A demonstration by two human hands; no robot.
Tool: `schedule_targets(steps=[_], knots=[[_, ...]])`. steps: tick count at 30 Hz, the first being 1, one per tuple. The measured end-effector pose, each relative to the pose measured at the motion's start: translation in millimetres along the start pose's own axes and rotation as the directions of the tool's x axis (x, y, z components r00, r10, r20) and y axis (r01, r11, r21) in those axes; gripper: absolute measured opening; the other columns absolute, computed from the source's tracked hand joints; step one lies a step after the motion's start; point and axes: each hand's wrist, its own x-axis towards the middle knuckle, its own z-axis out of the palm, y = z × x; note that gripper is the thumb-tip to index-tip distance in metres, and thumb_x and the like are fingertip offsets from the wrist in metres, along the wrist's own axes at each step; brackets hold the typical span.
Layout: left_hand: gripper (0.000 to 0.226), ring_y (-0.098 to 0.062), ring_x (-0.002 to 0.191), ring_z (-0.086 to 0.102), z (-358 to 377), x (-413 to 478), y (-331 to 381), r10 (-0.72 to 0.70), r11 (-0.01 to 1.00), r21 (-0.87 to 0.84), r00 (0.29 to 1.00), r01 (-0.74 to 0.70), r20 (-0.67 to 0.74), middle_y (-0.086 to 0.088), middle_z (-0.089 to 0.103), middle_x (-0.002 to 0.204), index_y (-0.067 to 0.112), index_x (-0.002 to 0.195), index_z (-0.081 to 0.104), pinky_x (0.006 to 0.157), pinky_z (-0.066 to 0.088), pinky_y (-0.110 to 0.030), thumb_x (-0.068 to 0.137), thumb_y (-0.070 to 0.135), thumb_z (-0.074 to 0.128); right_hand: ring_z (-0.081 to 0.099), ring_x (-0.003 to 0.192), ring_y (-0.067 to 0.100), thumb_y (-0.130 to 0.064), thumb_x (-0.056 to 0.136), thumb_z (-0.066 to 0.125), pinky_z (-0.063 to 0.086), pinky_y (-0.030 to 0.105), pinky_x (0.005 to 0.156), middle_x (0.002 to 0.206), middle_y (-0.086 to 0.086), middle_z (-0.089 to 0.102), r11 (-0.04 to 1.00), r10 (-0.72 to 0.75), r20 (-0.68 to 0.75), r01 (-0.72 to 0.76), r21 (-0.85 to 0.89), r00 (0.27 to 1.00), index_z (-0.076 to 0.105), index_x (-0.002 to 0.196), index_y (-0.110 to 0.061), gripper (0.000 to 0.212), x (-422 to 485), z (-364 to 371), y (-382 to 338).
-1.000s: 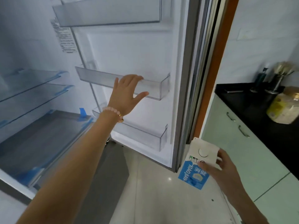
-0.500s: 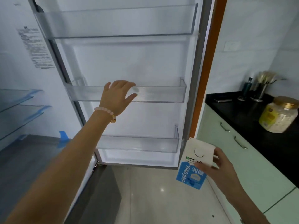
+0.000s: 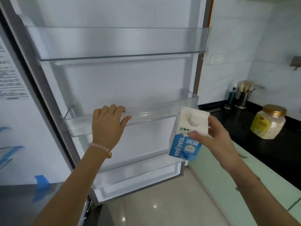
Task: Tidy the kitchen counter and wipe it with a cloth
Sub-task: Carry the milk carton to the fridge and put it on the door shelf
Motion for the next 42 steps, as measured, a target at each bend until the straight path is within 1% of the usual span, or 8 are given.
schedule_targets(steps=[4,10,18,21,26,33,38,42], knots=[[0.045,-0.031,0.063,0.071,8,4,1,0.026,0.999,0.046,0.999,-0.025,-0.023,-0.009,0.075,0.073,0.008,0.091,0.079,0.072,0.03,-0.036,0.093,0.042,0.049,0.066,0.1,0.013,-0.031,0.053,0.083,0.057,0.026,0.076,0.113,-0.003,0.067,0.993,-0.092,-0.018,0.093,0.075,0.996,0.055,0.116,-0.027,0.069,32,9,-35],[0.045,-0.03,0.061,0.07,15,7,2,0.03,0.996,0.082,0.998,-0.025,-0.057,-0.008,0.074,0.072,0.009,0.09,0.079,0.071,0.03,-0.037,0.093,0.042,0.049,0.068,0.096,0.013,-0.014,0.078,0.069,0.057,0.026,0.073,0.113,0.002,0.068,0.979,-0.17,0.02,0.167,0.119,0.985,0.051,0.126,-0.014,0.051,89,19,-74],[0.081,-0.028,0.06,0.07,19,6,1,0.04,0.998,0.063,0.991,-0.032,-0.127,-0.004,0.073,0.07,0.011,0.089,0.079,0.071,0.03,-0.036,0.11,0.053,0.013,0.064,0.109,0.017,-0.01,0.073,0.075,0.057,0.042,0.085,0.122,0.001,0.064,0.974,-0.214,0.09,0.206,0.091,0.973,0.05,0.127,-0.015,0.06,137,23,-66],[0.077,-0.028,0.059,0.069,16,5,1,0.041,0.997,0.067,0.993,-0.033,-0.114,-0.004,0.072,0.068,0.011,0.088,0.079,0.071,0.031,-0.035,0.109,0.055,0.019,0.059,0.115,0.02,-0.011,0.07,0.078,0.054,0.046,0.09,0.126,0.002,0.061,0.974,-0.221,0.118,0.214,0.073,0.968,0.048,0.127,-0.017,0.065,151,25,-61],[0.077,-0.029,0.059,0.07,11,6,2,0.021,0.999,0.034,0.996,-0.018,-0.092,-0.004,0.073,0.068,0.011,0.089,0.079,0.071,0.03,-0.035,0.108,0.057,0.02,0.062,0.109,0.013,-0.007,0.075,0.073,0.058,0.027,0.079,0.119,-0.007,0.062,0.976,-0.21,0.242,0.189,0.106,0.947,0.046,0.128,-0.018,0.06,164,32,-62],[0.082,-0.027,0.06,0.07,4,5,-2,0.031,0.999,0.035,0.998,-0.029,-0.054,-0.002,0.072,0.069,0.012,0.092,0.078,0.069,0.031,-0.032,0.108,0.058,0.013,0.063,0.105,0.016,-0.01,0.075,0.073,0.058,0.028,0.082,0.121,0.0,0.06,0.994,-0.111,0.447,0.107,0.034,0.887,0.047,0.127,-0.019,0.059,176,62,-47],[0.053,-0.027,0.058,0.07,-1,6,0,0.025,0.998,0.061,0.999,-0.024,-0.023,-0.002,0.073,0.067,0.011,0.093,0.08,0.067,0.049,-0.035,0.095,0.05,0.043,0.061,0.096,0.009,-0.013,0.076,0.073,0.058,0.02,0.072,0.121,0.001,0.057,0.996,-0.058,0.511,0.088,-0.035,0.858,0.044,0.128,-0.017,0.059,181,72,-39],[0.074,-0.025,0.059,0.069,1,3,-1,0.003,0.998,0.056,0.999,0.0,-0.053,0.0,0.072,0.068,0.013,0.094,0.079,0.07,0.045,-0.032,0.107,0.056,0.021,0.061,0.095,0.008,-0.016,0.078,0.071,0.056,0.014,0.064,0.123,0.0,0.056,0.996,-0.033,0.543,0.07,-0.047,0.839,0.043,0.125,-0.021,0.055,184,71,-38]])
